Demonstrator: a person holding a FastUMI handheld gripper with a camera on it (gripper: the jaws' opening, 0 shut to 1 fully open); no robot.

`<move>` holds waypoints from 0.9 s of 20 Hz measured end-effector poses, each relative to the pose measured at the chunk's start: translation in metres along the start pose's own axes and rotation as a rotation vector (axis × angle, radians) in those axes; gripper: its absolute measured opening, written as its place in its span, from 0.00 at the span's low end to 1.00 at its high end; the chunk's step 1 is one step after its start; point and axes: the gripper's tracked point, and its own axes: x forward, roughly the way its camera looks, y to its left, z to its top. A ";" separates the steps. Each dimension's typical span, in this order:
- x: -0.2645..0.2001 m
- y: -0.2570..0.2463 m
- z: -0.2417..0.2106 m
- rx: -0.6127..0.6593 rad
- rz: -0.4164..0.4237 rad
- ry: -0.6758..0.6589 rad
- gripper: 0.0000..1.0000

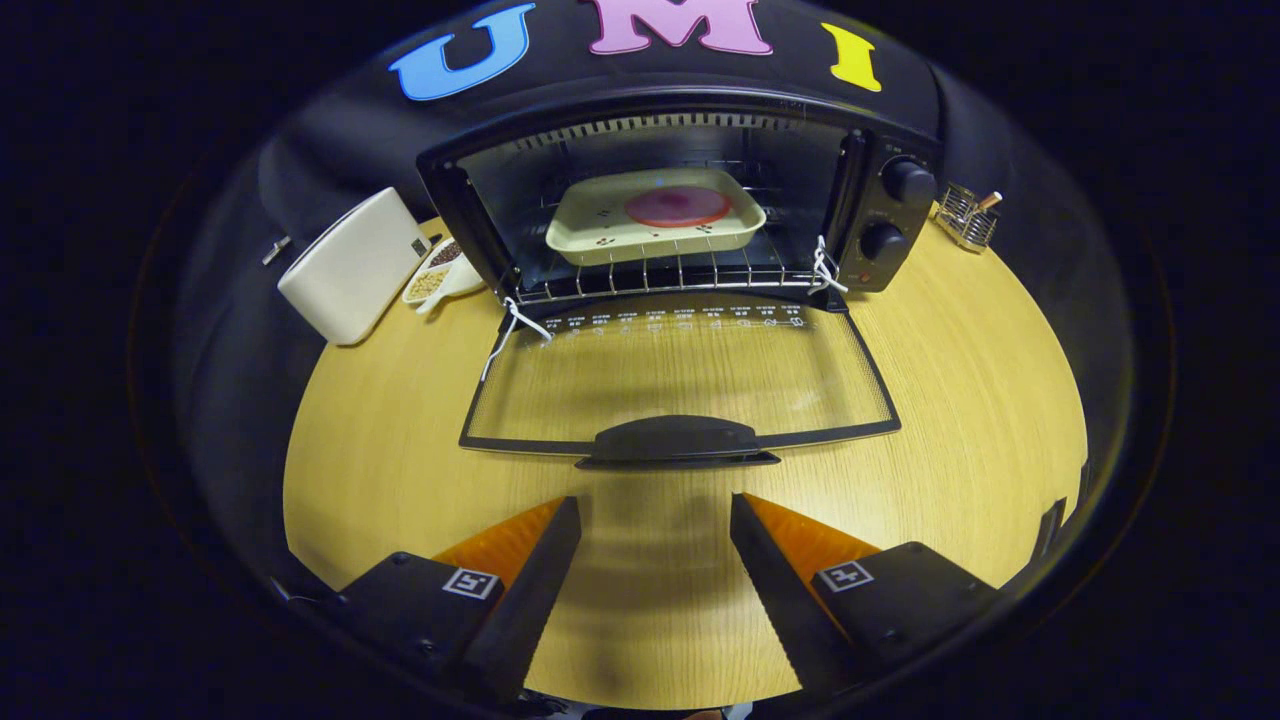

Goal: Open the toaster oven, put the food inside, and close the toaster oven door.

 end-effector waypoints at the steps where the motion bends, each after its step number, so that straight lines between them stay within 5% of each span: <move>1: 0.005 -0.001 0.000 -0.003 -0.009 0.006 0.99; 11: 0.035 -0.008 0.003 -0.032 -0.097 0.033 0.99; 18: 0.022 -0.005 0.007 -0.013 -0.078 -0.012 0.99</move>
